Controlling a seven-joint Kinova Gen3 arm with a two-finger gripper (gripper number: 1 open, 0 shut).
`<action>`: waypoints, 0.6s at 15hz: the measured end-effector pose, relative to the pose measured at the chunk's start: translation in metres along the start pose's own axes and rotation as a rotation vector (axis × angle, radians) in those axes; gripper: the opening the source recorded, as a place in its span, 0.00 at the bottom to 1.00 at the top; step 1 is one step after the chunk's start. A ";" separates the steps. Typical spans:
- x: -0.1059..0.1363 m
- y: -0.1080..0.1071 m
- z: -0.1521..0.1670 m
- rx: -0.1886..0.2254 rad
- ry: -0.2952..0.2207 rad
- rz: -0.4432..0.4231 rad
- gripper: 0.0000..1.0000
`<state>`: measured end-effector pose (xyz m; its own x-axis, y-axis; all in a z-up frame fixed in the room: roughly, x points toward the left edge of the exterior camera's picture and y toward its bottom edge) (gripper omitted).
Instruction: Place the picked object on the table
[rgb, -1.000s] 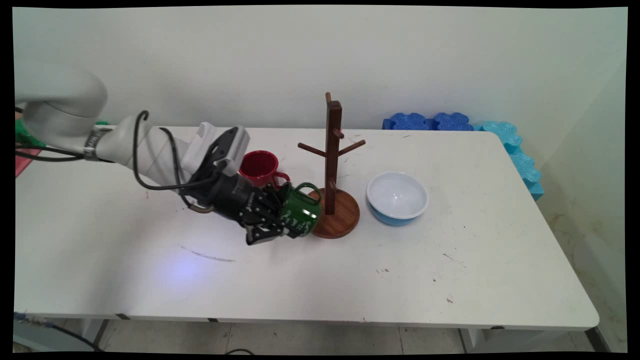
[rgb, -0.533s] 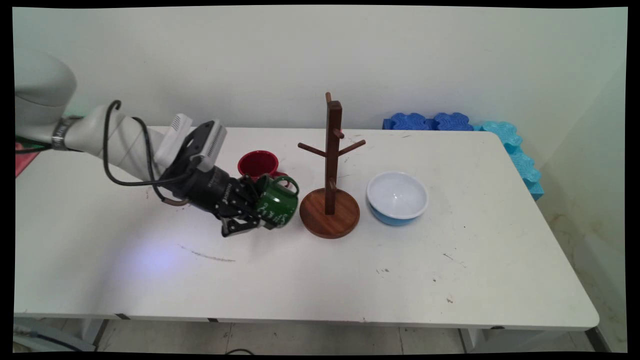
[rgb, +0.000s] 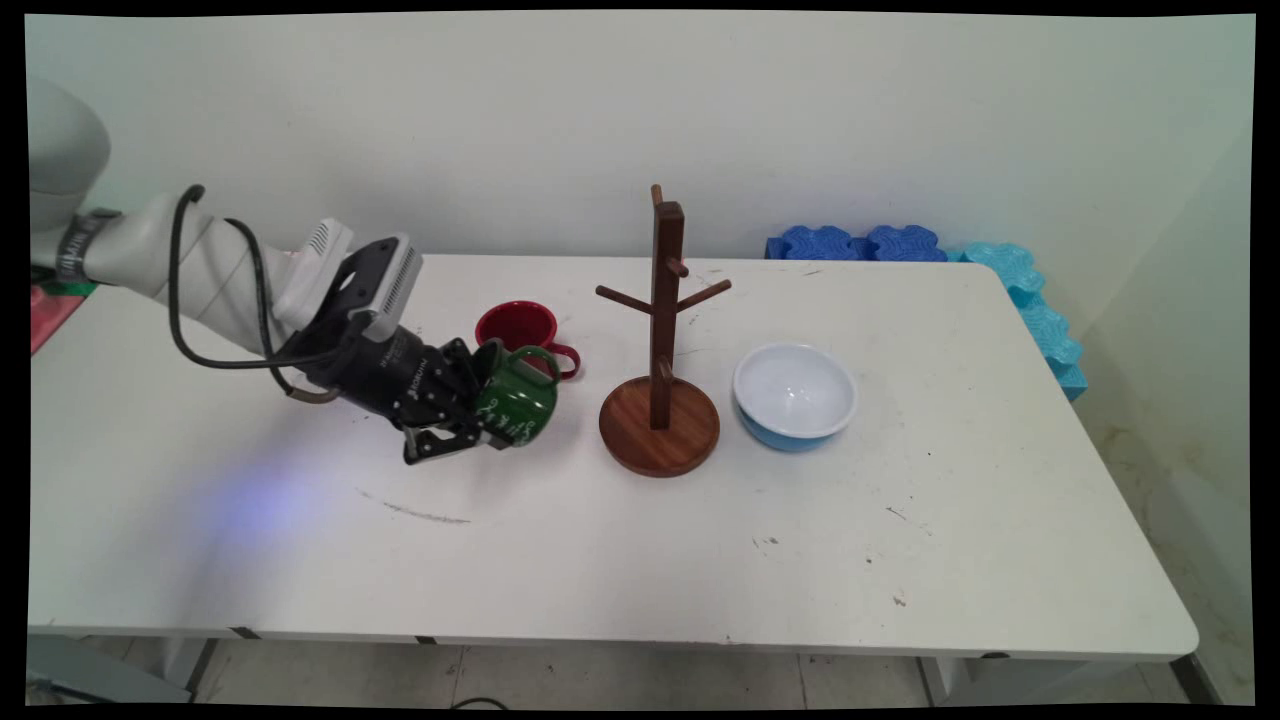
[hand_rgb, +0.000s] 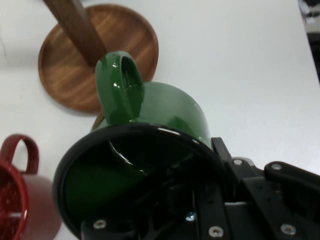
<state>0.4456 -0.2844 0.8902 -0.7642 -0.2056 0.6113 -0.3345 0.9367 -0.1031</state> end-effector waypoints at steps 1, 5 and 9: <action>-0.001 0.000 -0.002 0.003 -0.012 0.005 0.00; -0.004 -0.001 -0.007 0.012 -0.071 0.031 0.00; -0.008 -0.003 -0.009 0.019 -0.129 0.058 0.00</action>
<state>0.4574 -0.2828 0.8923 -0.8468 -0.1868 0.4980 -0.2969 0.9429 -0.1512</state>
